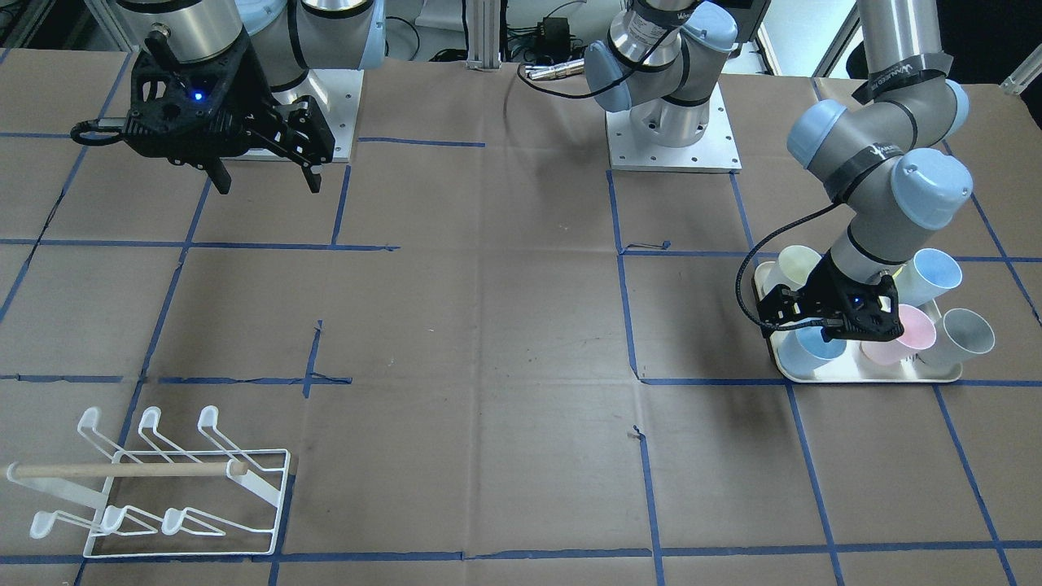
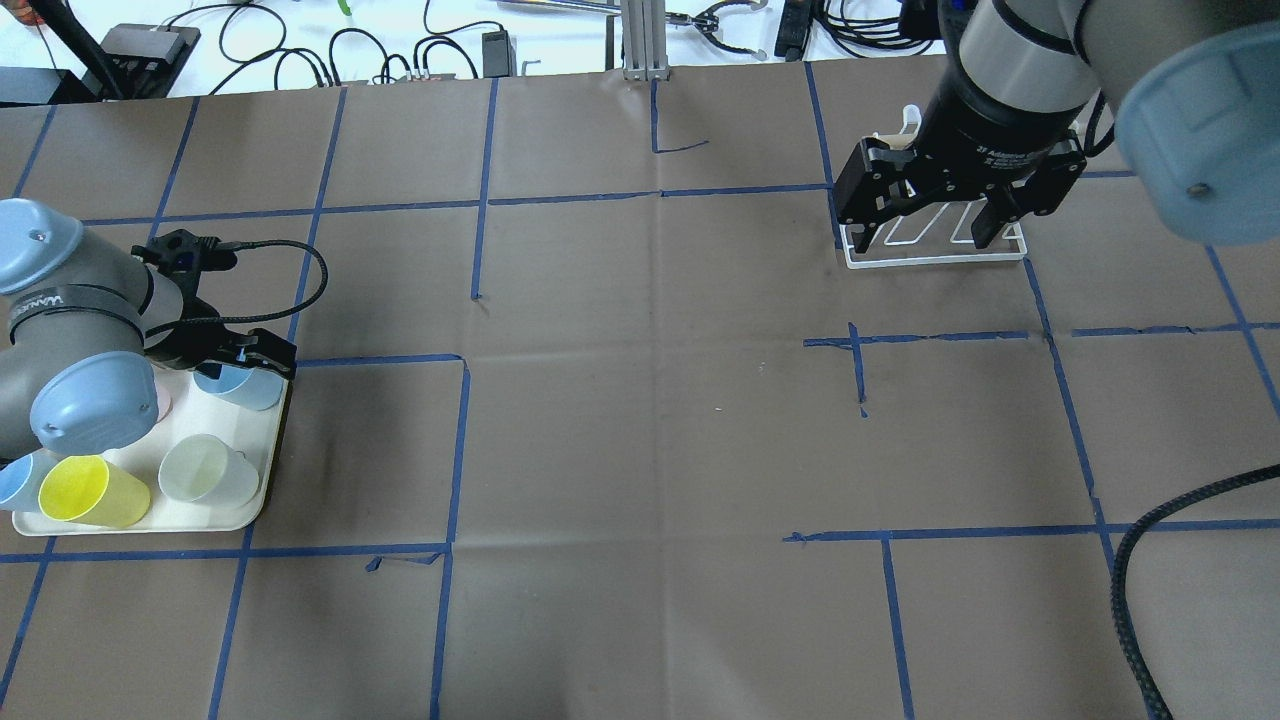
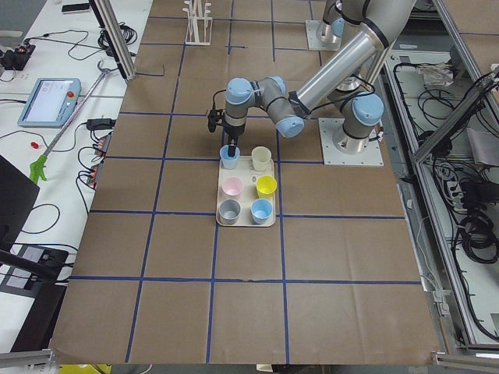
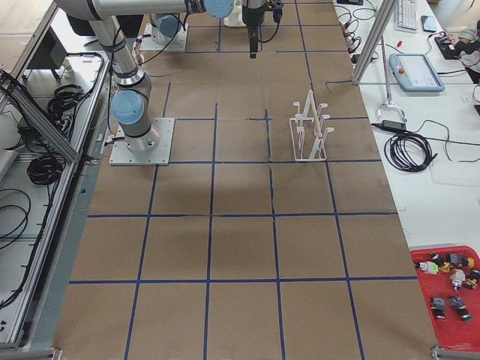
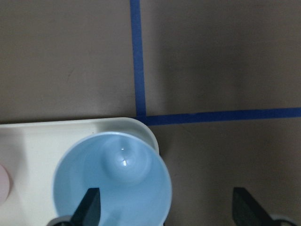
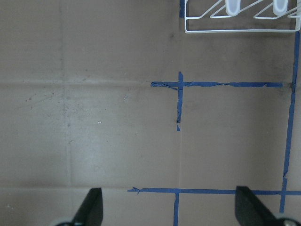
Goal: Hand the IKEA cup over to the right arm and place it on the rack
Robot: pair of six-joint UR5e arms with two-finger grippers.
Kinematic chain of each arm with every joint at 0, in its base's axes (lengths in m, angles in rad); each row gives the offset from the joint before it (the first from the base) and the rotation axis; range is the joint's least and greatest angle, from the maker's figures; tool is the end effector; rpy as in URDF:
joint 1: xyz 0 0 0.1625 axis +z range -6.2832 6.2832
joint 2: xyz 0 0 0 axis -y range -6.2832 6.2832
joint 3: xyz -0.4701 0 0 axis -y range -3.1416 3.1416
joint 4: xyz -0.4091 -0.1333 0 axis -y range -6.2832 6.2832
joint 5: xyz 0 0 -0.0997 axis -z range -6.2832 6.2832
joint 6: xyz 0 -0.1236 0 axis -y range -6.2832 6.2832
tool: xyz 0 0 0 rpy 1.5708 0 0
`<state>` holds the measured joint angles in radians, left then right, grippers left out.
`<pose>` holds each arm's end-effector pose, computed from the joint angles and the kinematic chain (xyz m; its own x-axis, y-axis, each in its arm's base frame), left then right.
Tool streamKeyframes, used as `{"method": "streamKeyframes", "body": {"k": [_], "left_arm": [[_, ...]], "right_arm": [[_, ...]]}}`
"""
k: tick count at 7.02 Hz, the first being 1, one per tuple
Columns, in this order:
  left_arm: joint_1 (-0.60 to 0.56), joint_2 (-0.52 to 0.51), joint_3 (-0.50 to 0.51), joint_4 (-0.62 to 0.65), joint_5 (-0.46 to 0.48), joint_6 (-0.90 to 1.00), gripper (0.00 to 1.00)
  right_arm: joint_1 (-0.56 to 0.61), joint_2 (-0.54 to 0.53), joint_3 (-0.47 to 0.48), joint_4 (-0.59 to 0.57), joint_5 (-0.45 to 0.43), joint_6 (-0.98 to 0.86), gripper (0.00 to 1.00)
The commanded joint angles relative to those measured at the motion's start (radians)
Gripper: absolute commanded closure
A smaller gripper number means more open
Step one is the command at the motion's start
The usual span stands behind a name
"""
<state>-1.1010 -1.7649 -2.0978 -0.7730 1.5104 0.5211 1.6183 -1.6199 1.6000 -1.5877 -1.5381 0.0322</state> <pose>0.1039 -0.5156 0.2383 -0.9984 0.0543 0.0141 0.0527 0.9939 -0.0964 0.1605 -0.4830 0.5204 -0.9993 -0.0165 -0.0338 -0.0153 0.9992 -0.0357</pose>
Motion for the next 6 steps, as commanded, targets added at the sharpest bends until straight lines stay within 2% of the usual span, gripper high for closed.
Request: {"method": "streamKeyframes", "body": {"k": [1,2,3,4,6], "left_arm": [[0.0,0.002,0.004,0.0,0.004,-0.001,0.01],[0.0,0.005,0.009,0.0,0.031,0.0,0.18],[0.0,0.004,0.022,-0.008,0.036,0.0,0.61],[0.0,0.001,0.051,-0.062,0.034,-0.001,0.96],[0.0,-0.004,0.082,-0.115,0.031,-0.004,1.0]], "right_arm": [[0.0,0.0,0.0,0.0,0.001,0.0,0.0],[0.0,0.002,0.0,0.0,0.0,0.0,0.0],[0.0,0.002,0.0,0.0,0.001,0.0,0.0],[0.0,0.002,0.0,0.0,0.001,0.0,0.0],[0.0,0.002,0.0,0.0,0.001,0.0,0.0]]}}
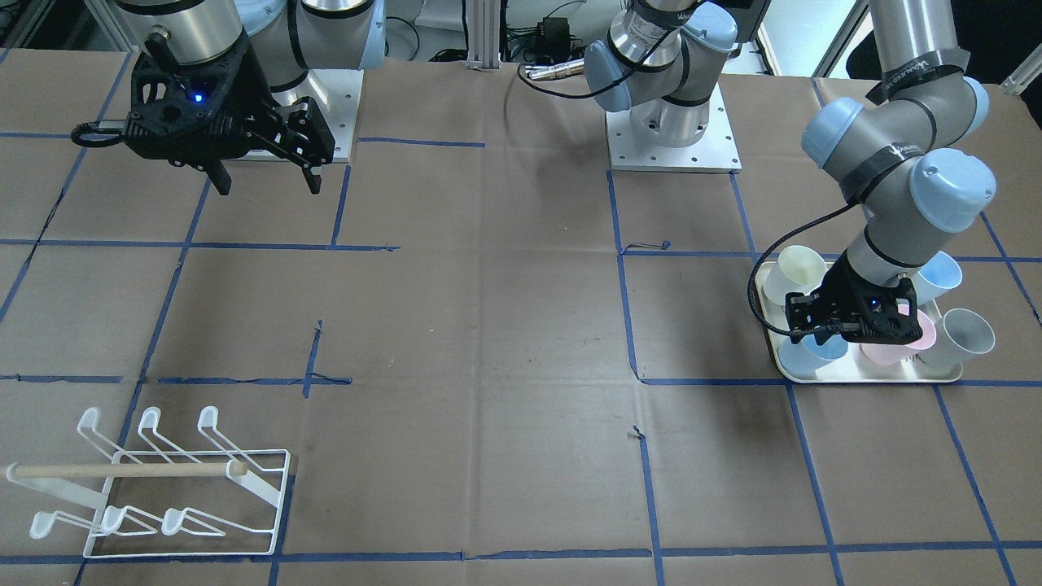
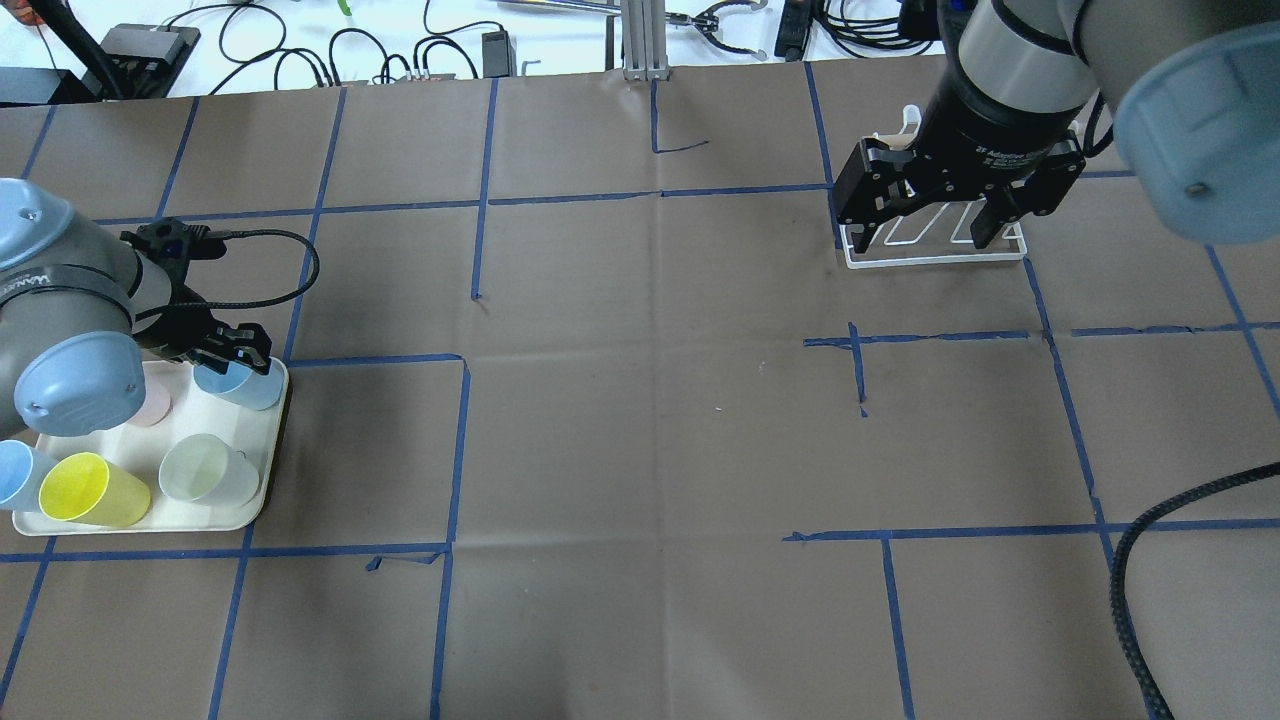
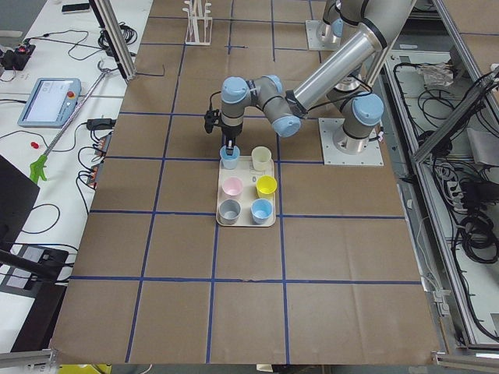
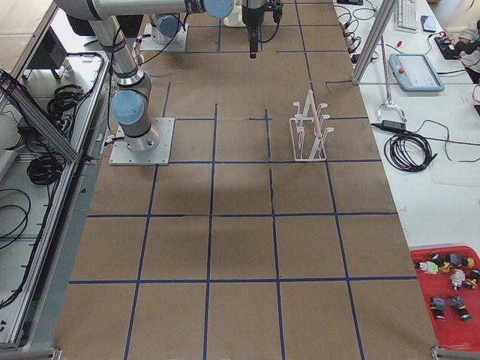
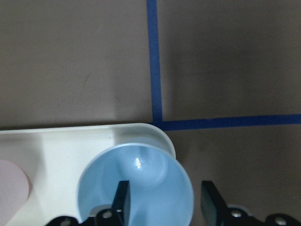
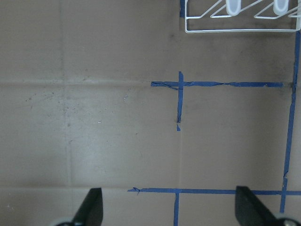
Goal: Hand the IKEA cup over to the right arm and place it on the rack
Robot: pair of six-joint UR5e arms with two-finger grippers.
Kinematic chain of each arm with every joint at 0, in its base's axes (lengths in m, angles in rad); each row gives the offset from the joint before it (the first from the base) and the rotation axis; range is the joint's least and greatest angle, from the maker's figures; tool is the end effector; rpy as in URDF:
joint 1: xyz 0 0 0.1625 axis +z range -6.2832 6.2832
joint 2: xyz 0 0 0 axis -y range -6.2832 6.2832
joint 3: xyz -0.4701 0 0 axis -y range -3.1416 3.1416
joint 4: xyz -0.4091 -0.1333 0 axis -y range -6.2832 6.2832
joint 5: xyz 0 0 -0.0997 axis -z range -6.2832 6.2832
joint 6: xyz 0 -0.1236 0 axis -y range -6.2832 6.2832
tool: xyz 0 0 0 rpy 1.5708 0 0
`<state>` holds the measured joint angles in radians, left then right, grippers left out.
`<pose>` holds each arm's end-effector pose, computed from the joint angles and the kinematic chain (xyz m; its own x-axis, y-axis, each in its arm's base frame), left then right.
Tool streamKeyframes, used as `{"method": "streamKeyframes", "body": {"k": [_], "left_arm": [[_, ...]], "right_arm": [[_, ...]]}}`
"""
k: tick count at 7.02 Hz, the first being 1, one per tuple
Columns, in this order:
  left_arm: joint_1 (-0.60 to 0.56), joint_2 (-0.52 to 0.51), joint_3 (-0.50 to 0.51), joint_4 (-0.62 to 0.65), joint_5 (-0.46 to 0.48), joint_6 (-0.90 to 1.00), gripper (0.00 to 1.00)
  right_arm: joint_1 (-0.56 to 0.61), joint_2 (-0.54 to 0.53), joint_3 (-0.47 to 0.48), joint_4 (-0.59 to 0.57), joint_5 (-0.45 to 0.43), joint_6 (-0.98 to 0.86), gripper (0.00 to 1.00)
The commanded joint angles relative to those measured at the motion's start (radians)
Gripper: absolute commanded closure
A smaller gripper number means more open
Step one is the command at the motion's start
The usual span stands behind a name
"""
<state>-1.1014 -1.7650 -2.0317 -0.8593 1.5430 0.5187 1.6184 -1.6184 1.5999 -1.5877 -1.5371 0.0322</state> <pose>0.1140 -0.5271 0.2568 -0.9987 0.0499 -0.0038 0.0501 0.9968 -0.0627 0.1607 -0.4836 0.5197 -0.9993 -0.0166 -0.0348 -0.0154 0.9993 -0.0343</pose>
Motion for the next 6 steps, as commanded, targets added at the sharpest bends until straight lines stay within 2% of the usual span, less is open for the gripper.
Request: {"method": "streamKeyframes", "body": {"k": [1,4,5,6], "left_arm": [[0.0,-0.008,0.016,-0.03,-0.004,-0.002,1.0],[-0.003,0.028,0.042,-0.073,0.0,0.0,1.0],[-0.003,0.063,0.153,-0.256,0.003,-0.002,1.0],[-0.005,0.073,0.333,-0.52,0.005,-0.012,1.0]], "right_arm": [[0.0,0.0,0.002,0.0,0.0,0.0,0.0],[0.0,0.0,0.0,0.0,0.0,0.0,0.0],[0.0,0.0,0.0,0.0,0.0,0.0,0.0],[0.0,0.0,0.0,-0.005,0.002,0.0,0.0]]}}
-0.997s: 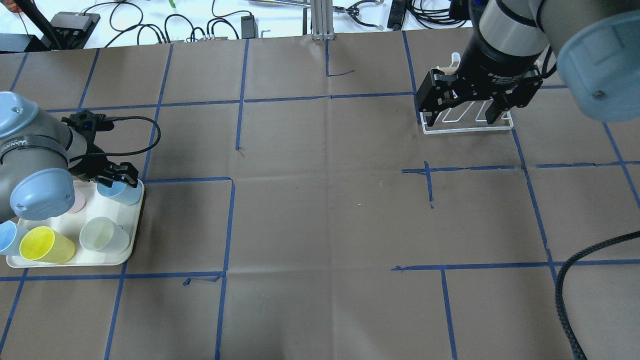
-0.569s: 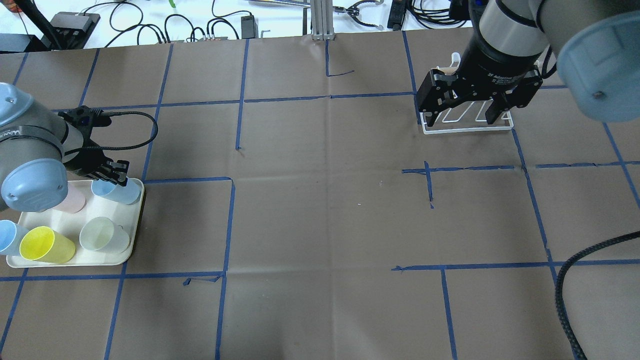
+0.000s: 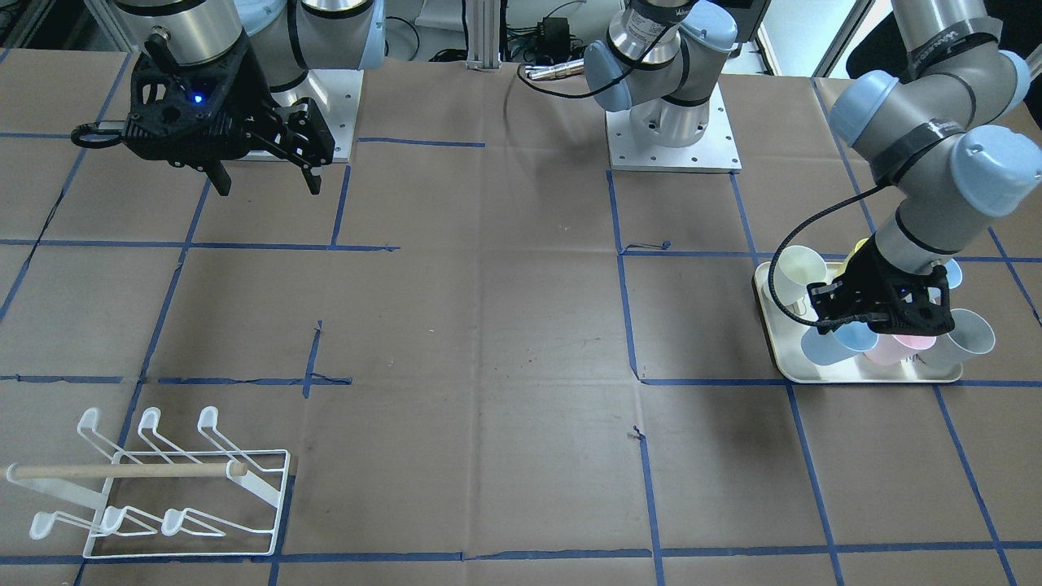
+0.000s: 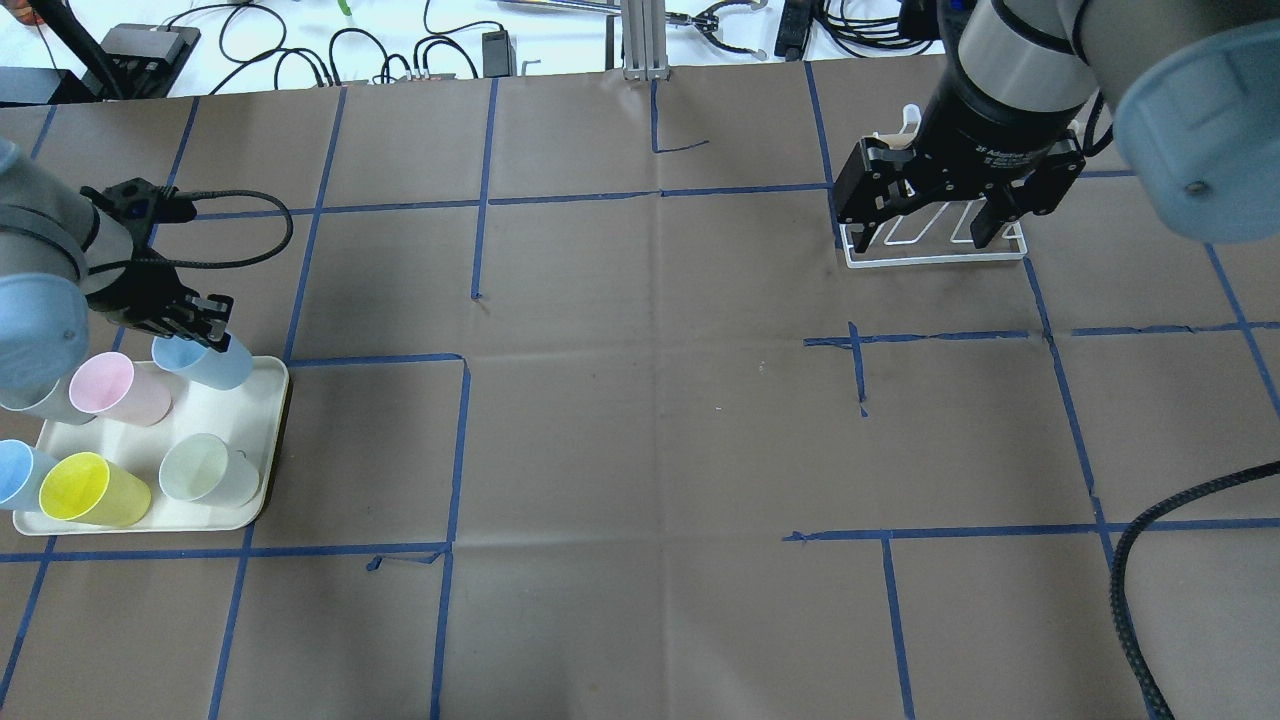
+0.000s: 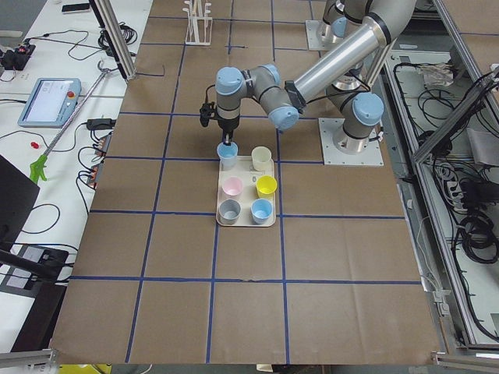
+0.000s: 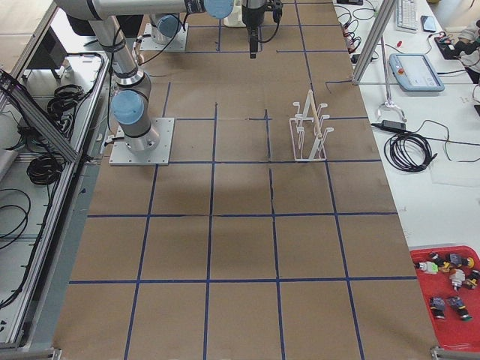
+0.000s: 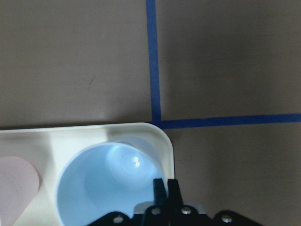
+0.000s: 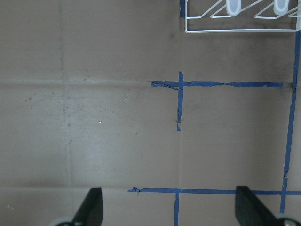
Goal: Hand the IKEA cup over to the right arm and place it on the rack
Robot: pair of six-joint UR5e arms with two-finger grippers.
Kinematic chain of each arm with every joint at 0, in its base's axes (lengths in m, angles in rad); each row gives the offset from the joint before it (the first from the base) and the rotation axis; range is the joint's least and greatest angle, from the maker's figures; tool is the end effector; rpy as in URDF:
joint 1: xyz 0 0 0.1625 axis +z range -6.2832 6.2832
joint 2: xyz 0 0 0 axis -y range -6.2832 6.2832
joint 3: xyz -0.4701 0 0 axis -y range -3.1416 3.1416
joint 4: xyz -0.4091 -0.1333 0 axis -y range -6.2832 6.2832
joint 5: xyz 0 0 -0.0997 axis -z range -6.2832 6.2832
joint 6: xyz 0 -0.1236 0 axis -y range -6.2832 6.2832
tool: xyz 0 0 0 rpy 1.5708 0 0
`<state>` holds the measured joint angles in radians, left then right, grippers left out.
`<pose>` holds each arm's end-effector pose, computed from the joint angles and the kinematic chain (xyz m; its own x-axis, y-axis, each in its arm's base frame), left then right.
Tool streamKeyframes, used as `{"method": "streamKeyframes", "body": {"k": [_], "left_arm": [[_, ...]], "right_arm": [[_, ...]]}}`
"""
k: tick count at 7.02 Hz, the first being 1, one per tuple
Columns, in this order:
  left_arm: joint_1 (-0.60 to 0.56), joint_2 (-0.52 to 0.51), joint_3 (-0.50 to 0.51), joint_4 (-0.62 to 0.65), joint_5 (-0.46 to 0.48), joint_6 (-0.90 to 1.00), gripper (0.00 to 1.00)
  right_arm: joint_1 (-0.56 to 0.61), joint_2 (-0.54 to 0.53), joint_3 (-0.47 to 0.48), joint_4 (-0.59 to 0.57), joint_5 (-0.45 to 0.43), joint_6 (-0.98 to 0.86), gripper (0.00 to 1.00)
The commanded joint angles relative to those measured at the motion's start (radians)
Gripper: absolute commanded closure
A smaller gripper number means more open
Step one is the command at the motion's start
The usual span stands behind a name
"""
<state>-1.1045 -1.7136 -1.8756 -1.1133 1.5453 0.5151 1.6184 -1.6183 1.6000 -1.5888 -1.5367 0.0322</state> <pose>0.1194 -0.5407 0.3282 -0.9986 0.0491 0.0173 0.0487 0.9986 -0.0212 0.1607 -0.4837 0.5197 -0.9992 -0.0166 -0.0352 -0.0154 0.9993 -0.0352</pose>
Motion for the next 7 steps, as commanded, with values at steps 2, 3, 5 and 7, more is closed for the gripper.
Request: {"method": "streamKeyframes", "body": {"k": [2,3,5,7], "left_arm": [[-0.012,0.002,0.428,-0.559,0.036,-0.049,1.0],[-0.035,0.0,0.447,-0.565,0.047,-0.064,1.0],[-0.067,-0.038,0.415,-0.411,0.024,-0.061,1.0],[-0.155,-0.086,0.365,-0.124,-0.133,-0.061,1.0]], "right_arm": [[0.0,0.008,0.029,-0.176,0.103,0.006,0.01],[0.0,0.006,0.099,-0.339,0.163,0.049,0.01],[0.0,0.008,0.246,-0.677,0.281,0.289,0.01],[-0.012,0.011,0.381,-1.051,0.548,0.587,0.01]]}}
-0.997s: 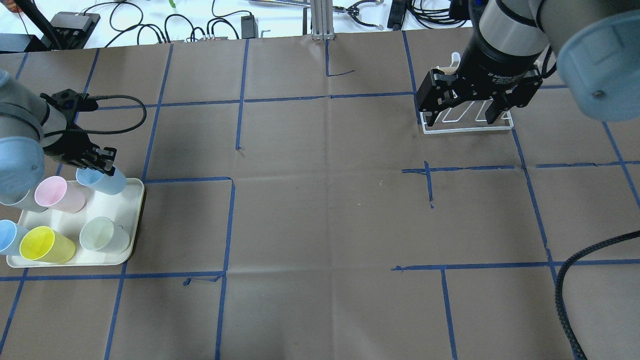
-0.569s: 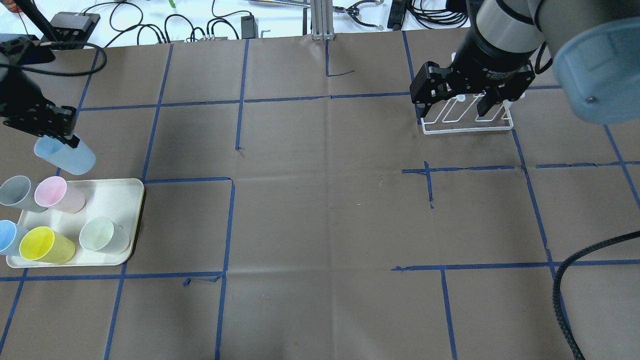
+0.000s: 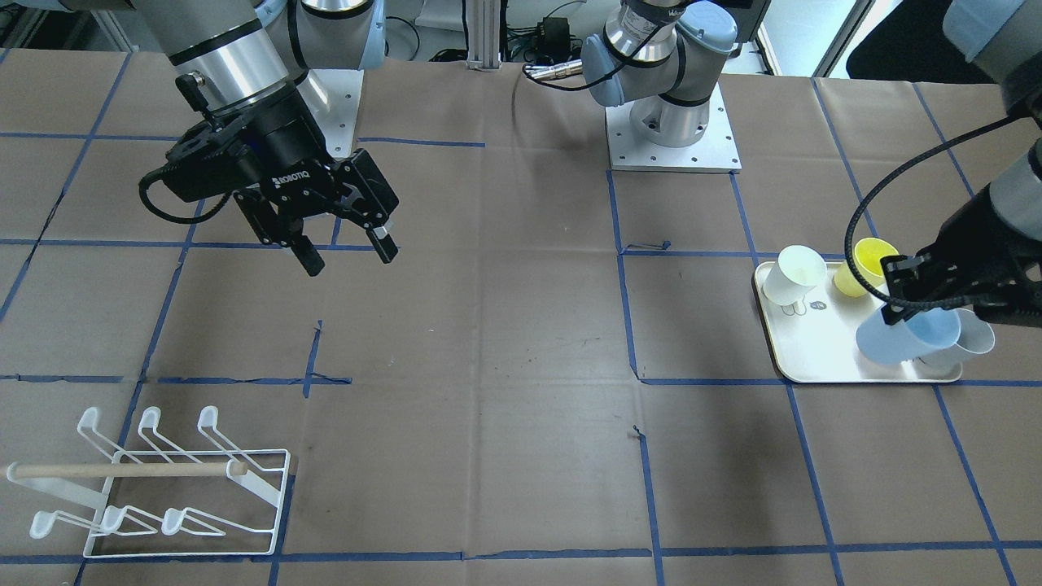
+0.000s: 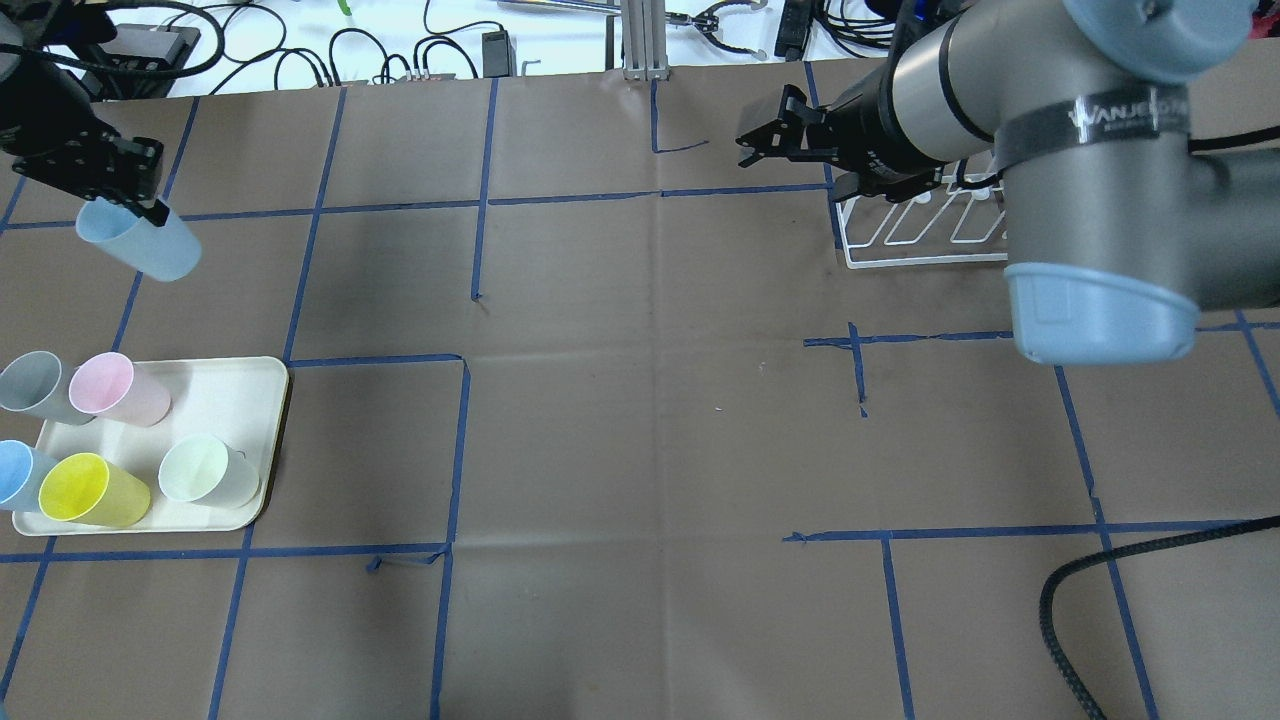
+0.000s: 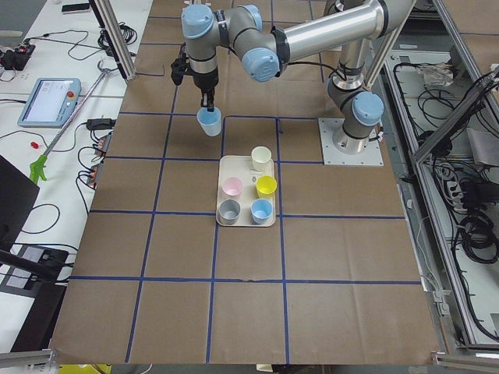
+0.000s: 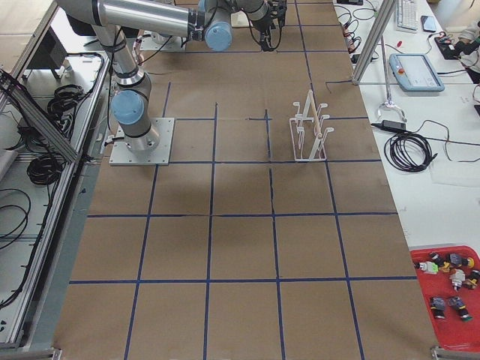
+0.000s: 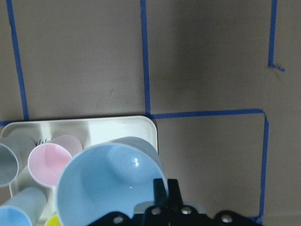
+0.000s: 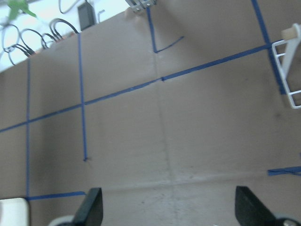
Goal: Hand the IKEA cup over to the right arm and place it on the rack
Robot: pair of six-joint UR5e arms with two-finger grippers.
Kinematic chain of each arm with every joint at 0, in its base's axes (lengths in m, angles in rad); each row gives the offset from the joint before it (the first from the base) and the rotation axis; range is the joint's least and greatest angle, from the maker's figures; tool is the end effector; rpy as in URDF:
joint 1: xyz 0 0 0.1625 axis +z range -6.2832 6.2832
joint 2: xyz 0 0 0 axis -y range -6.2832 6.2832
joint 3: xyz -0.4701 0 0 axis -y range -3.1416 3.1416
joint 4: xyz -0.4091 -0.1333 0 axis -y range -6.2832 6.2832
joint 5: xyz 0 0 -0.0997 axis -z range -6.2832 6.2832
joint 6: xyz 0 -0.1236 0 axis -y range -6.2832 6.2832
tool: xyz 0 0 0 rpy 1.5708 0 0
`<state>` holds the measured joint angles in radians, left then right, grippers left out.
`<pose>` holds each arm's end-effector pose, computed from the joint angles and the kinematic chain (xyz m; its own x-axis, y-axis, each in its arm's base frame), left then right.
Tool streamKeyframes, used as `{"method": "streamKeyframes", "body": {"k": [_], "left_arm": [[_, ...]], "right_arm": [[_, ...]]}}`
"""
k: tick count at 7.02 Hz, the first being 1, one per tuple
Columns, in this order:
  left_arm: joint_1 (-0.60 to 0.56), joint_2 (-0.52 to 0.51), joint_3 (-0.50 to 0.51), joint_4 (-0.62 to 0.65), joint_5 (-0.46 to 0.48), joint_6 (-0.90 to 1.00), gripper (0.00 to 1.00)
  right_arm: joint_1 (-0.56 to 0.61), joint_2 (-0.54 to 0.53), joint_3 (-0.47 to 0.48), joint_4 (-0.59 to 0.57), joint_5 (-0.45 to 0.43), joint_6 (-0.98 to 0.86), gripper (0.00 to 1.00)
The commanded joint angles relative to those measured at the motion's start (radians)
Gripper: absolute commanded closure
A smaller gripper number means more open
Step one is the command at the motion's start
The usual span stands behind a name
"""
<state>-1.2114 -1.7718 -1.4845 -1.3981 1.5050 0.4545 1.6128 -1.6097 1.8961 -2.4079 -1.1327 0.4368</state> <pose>0.0811 -0.6179 0.4590 -0.9946 0.0982 0.0335 0.0952 0.9922 -0.0809 0.2073 -0.5094 0.4735 -0.8265 0.1248 -0.5489 0.3464 0.8814 -0.3212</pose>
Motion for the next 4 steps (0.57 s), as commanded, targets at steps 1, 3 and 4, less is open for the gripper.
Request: {"method": "streamKeyframes", "body": {"k": [1,3,4], "left_arm": [[-0.08,-0.028,-0.052,0.241,-0.199,0.0,1.0],[-0.123,-0.017,-0.167,0.482,-0.332,0.007,1.0],[-0.14,-0.018,-0.265,0.678,-0.412,0.006,1.0]], "right_arm": [[-0.01,0.002,0.156,-0.433,0.152,0.361,0.01],[-0.01,0.011,0.184,-0.525,0.154,0.729,0.01],[-0.008,0.011,0.184,-0.534,0.154,0.814,0.02]]}}
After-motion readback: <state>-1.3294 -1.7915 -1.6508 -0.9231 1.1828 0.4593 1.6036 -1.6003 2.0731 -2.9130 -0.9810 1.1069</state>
